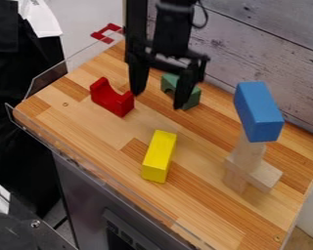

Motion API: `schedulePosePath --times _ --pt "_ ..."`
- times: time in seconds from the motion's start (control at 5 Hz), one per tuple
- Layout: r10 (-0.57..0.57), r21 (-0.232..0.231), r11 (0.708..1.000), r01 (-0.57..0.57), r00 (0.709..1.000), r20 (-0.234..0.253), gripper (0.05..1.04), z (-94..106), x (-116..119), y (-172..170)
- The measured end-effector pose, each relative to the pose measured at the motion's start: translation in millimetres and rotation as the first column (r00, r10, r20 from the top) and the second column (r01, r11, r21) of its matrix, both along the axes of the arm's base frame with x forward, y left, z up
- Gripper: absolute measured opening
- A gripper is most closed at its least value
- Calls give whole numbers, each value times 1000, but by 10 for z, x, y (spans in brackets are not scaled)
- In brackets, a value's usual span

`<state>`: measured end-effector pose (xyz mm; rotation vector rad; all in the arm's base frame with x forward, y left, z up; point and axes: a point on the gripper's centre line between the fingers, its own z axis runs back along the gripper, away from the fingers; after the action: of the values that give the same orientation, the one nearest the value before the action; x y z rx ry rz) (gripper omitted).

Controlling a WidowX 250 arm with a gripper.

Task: Put the yellow rectangular block on top of the red arch

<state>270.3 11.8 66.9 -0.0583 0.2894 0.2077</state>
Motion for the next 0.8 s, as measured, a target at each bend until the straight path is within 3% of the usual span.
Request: schedulePosePath --times 0.8 --pt "133 -57 989 -138 987 -86 1000 -299 -282 -144"
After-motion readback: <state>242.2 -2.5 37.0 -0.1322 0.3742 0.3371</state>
